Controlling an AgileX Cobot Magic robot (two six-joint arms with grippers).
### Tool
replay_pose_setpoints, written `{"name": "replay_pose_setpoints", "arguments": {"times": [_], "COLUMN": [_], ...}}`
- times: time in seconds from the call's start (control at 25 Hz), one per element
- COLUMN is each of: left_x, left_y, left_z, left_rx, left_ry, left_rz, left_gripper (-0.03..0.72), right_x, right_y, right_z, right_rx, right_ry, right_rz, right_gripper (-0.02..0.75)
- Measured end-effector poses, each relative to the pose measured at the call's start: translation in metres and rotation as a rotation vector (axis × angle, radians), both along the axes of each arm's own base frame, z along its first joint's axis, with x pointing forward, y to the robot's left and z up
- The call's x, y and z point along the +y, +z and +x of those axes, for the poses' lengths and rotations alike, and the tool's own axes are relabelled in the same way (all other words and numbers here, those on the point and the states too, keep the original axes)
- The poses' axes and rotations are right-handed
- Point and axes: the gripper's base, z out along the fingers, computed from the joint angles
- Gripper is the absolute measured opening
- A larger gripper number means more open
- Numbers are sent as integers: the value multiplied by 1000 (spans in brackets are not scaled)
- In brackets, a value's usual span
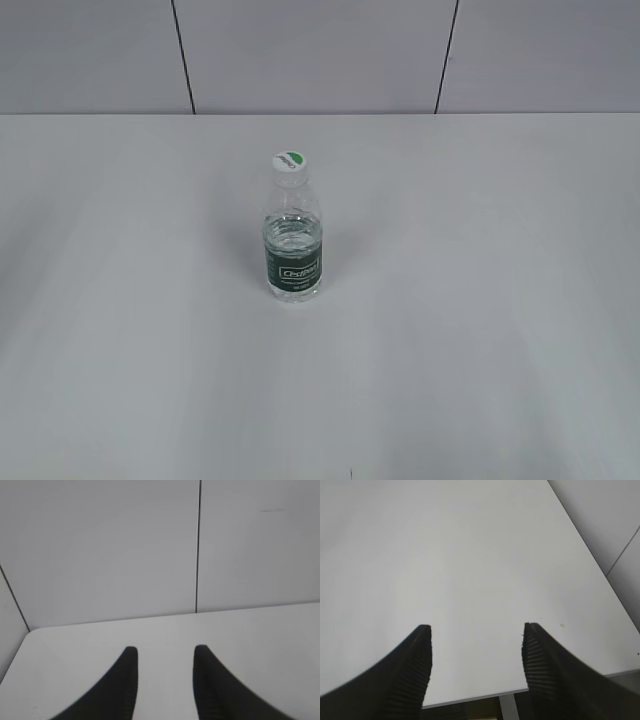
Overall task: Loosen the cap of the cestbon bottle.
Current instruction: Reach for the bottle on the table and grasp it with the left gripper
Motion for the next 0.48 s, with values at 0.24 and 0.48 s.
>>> {"name": "replay_pose_setpoints", "arguments": {"times": [0.24,0.48], "left_x": [-5,-24], "left_y": [-44,-89], "left_z": [35,59], "left_rx": [-82,-117], "left_ry": [-38,-227], "left_rz": [-10,-84], "left_gripper": [240,240], "right_x": [0,0], "right_y": [0,0], "right_z": [0,0], "right_rx": [0,0], "right_ry": [0,0], "right_rz": [0,0], "right_gripper": [440,440]}}
